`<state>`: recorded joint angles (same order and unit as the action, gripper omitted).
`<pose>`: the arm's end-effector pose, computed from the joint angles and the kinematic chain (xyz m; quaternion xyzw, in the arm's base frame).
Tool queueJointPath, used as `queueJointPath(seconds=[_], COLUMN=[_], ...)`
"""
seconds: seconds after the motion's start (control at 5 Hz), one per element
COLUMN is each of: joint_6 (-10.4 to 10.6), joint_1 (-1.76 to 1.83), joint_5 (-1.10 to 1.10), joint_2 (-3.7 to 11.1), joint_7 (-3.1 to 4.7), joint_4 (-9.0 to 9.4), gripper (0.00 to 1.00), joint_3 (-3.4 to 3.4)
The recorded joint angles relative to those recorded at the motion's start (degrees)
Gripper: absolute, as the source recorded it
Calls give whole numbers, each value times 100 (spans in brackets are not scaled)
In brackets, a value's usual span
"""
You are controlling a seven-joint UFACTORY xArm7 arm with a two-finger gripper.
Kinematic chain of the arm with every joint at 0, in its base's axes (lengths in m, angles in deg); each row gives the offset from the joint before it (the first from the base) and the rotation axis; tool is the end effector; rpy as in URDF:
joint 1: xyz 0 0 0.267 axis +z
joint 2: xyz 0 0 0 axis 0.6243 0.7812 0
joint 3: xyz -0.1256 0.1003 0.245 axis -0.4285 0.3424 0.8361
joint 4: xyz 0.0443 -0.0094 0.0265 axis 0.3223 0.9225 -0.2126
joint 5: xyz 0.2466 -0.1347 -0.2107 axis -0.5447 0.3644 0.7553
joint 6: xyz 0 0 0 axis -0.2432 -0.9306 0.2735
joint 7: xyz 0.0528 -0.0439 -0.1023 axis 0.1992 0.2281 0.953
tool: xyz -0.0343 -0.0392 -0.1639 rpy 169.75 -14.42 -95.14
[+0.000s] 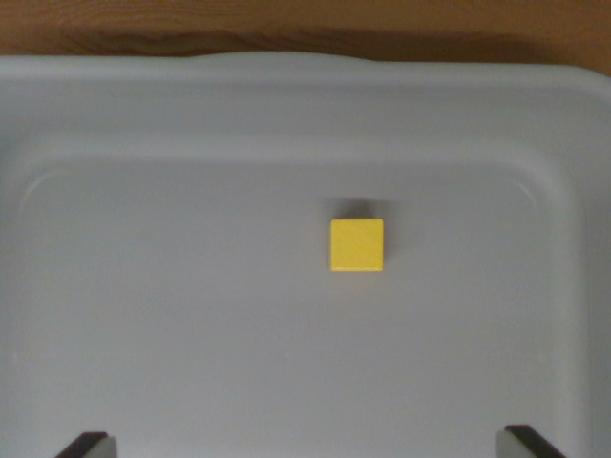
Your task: Pick yellow cube
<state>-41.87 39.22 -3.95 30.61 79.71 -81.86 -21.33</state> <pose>0.4757 0.0088 0.3944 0.9989 0.0092 0.0427 0.0151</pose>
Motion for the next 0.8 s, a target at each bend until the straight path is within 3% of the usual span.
queueJointPath(seconds=[0.8], joint_6=[137], joint_1=[-10], joint_5=[-8], joint_2=[107], joint_7=[22], joint_4=[55], gripper=[0], joint_3=[-11])
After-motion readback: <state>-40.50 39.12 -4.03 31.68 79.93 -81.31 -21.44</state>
